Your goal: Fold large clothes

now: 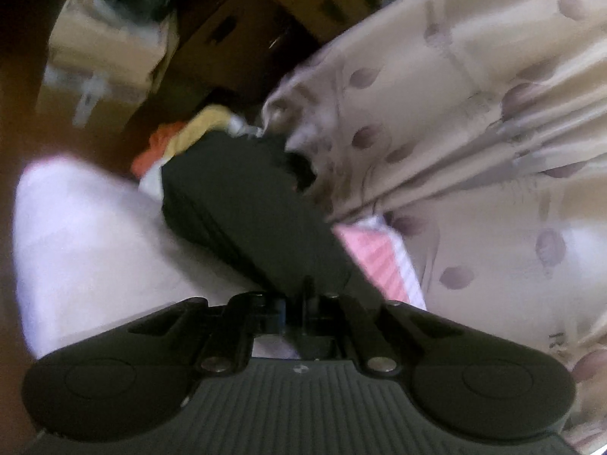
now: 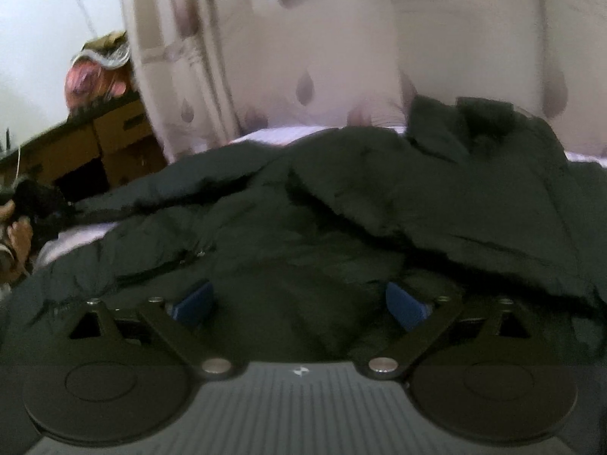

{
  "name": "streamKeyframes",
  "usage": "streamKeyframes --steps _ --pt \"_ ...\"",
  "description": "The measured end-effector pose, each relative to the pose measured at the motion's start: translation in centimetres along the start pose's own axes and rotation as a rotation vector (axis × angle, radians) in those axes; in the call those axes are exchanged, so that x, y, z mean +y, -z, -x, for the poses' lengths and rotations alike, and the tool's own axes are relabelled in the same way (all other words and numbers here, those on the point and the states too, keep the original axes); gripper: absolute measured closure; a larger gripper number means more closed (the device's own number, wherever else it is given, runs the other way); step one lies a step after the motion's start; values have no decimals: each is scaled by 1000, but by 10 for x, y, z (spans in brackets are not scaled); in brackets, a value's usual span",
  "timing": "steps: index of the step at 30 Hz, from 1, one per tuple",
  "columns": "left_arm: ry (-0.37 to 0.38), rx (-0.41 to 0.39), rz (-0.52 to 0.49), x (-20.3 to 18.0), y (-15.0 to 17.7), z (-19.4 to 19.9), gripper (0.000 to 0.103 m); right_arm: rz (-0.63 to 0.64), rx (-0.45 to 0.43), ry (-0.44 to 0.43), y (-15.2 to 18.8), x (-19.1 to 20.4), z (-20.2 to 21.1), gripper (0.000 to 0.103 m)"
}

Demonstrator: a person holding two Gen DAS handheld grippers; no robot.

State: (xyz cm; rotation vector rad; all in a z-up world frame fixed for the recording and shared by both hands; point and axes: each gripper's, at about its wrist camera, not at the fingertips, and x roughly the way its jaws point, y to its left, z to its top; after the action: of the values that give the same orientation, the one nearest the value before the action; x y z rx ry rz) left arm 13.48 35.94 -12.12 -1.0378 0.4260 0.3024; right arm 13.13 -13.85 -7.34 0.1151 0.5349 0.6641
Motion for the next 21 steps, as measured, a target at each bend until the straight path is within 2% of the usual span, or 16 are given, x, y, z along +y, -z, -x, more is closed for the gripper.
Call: streamKeyframes --steps 2,5,8,11,15,18,21 --pt "10 -48 -57 -29 0 5 99 -73 -19 -8 -2 -11 4 5" --pt "104 -95 -156 -94 5 19 98 -229 -93 -4 -5 -31 25 5" --pt "245 -117 -292 -169 30 40 98 -323 -150 -24 -6 -46 48 5" --pt "398 -109 -433 -240 75 63 98 -318 -196 -11 -9 -55 75 5" --pt "588 -14 -583 -314 155 80 98 -317 -262 17 -11 -76 108 4" --pt "662 87 -679 -346 222 77 98 -358 -304 49 -5 -99 129 4" --pt "703 191 -790 -354 296 65 95 -404 -322 85 6 -120 142 4"
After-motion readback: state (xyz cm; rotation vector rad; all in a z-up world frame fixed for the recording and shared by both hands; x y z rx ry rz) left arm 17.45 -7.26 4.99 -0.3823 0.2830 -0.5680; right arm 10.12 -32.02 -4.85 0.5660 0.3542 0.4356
